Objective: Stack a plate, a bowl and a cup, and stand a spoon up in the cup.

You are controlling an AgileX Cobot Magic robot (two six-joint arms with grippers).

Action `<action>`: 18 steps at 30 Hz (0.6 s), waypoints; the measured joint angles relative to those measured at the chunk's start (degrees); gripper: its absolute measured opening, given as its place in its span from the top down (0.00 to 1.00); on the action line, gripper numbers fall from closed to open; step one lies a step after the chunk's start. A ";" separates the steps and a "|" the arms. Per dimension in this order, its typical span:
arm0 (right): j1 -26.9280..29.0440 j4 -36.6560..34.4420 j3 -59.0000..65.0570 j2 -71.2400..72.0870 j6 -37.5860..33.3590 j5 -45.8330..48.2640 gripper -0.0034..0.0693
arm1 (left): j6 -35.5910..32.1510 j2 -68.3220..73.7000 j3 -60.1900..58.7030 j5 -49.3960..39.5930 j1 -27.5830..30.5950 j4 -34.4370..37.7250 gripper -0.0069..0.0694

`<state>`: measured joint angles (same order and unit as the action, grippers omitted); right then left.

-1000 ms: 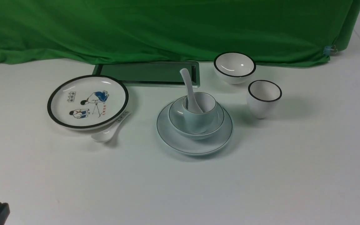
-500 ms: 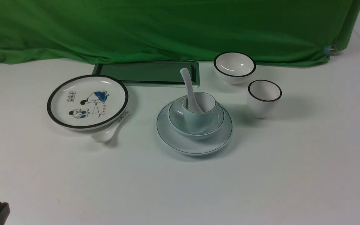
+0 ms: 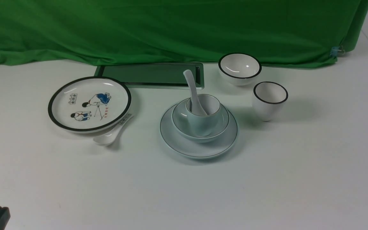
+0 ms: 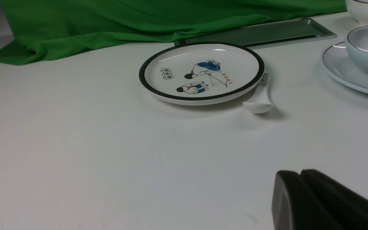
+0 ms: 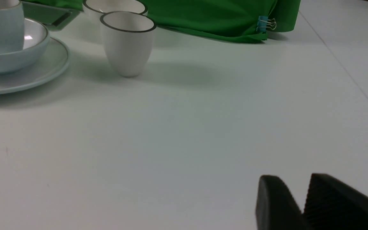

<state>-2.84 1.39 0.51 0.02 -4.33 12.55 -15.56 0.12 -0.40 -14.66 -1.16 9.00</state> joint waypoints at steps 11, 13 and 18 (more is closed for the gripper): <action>0.00 0.00 0.00 0.00 0.00 0.00 0.67 | -0.32 0.00 0.00 0.00 0.00 0.00 0.95; 0.00 0.00 0.00 0.00 0.00 0.00 0.67 | -0.38 0.00 0.00 0.00 0.00 0.00 0.95; 0.00 0.00 0.00 0.00 0.00 0.00 0.65 | -0.38 0.00 0.00 0.00 0.00 0.00 0.95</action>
<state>-2.84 1.39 0.51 0.02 -4.33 12.55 -15.94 0.12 -0.40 -14.66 -1.16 9.00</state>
